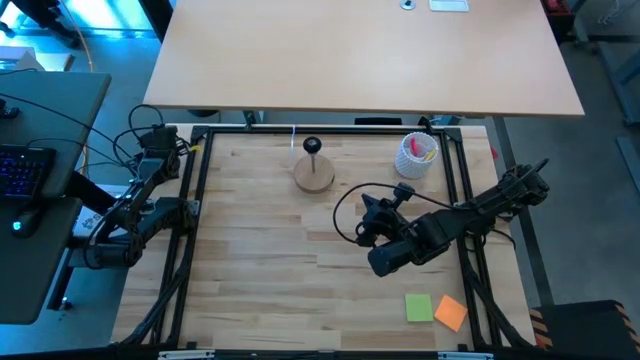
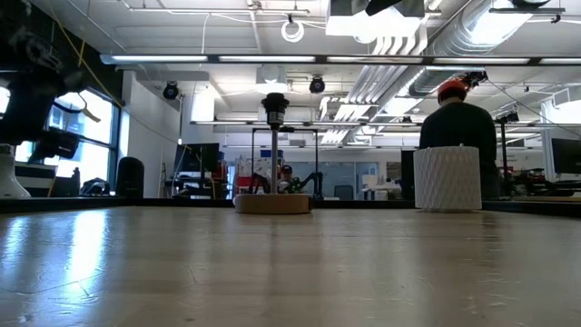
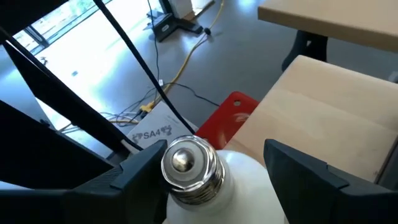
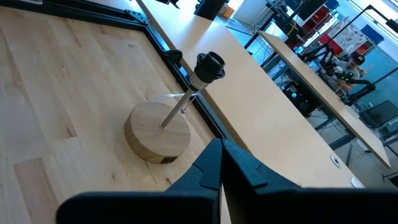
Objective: Screw lightbulb
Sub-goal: Remove the lightbulb from the brown lamp
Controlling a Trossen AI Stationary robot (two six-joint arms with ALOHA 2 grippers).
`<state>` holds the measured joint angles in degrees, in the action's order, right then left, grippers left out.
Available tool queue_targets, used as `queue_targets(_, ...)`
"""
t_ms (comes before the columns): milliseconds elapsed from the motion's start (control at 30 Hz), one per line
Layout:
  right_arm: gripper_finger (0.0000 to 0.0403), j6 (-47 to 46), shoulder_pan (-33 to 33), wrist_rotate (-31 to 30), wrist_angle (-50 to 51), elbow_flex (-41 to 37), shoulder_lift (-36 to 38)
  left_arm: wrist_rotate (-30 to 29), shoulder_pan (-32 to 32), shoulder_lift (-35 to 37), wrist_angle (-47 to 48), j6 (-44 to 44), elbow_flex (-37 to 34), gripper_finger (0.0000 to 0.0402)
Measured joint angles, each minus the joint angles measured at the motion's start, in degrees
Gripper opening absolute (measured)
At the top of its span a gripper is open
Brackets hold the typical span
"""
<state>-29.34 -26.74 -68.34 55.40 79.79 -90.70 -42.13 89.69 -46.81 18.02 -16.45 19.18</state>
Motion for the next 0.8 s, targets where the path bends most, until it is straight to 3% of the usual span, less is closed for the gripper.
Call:
queue_targets(467,0.0,0.0,0.01,0.0,-0.02,0.0,0.0,1.71,1.07,0.0,-1.64,1.62,-0.68,0.0256)
queue_targets(800,0.0,-0.02,0.02,0.0,-0.01,0.0,0.0,1.71,1.05,-0.02,-1.36,1.58,-0.68,0.0193)
